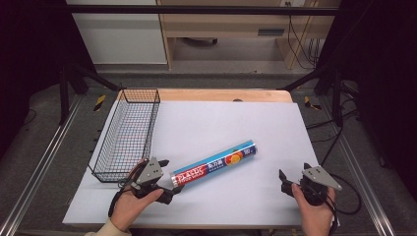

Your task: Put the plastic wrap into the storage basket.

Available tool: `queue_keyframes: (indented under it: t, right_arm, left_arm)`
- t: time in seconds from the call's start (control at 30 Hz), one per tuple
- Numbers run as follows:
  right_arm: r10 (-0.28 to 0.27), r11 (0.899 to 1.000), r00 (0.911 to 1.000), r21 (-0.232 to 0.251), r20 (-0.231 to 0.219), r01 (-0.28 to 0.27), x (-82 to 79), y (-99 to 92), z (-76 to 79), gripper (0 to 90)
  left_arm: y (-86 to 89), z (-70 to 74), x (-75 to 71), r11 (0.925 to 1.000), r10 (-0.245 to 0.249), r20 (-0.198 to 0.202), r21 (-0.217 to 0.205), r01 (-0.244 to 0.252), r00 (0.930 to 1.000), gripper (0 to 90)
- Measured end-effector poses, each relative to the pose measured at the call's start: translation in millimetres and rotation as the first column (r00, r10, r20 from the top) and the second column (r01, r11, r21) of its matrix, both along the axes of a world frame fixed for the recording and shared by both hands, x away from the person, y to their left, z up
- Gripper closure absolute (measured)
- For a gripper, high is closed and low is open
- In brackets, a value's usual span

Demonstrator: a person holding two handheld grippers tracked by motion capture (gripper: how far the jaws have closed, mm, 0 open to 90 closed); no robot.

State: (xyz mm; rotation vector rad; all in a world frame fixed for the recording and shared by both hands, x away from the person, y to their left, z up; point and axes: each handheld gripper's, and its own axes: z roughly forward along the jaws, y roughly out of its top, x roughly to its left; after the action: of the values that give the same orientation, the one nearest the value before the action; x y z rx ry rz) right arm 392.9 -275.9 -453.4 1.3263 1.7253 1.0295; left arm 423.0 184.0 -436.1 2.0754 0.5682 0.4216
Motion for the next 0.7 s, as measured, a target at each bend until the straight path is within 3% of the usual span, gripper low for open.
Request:
queue_keyframes:
  t: [0.2, 0.4, 0.6, 0.7]
  right_arm:
    - [-0.008, 1.000, 0.9995, 0.013, -0.029, 0.009, 0.4, -1.3, -1.9, 12.6]
    - [-0.010, 1.000, 0.9994, 0.020, -0.034, 0.010, -0.3, -0.6, -1.3, 10.7]
    - [-0.010, 1.000, 0.9988, 0.013, -0.048, 0.011, -0.3, 0.6, -1.6, 9.3]
    - [-0.005, 1.000, 0.9986, 0.017, -0.052, 0.006, -0.3, 1.4, -1.1, 8.7]
  left_arm:
    - [-2.3, 2.7, -1.3, 1.0000, -0.007, 0.011, 0.007, 0.007, 0.9999, 5.6]
    - [-6.0, 17.2, 1.0, 0.9997, -0.014, 0.013, 0.020, 0.014, 0.9998, 5.3]
    - [-18.1, 37.3, 12.6, 0.9949, -0.027, 0.015, 0.097, 0.026, 0.9995, 5.4]
    - [-30.4, 48.6, 18.5, 0.9845, -0.050, 0.013, 0.169, 0.047, 0.9987, 5.5]
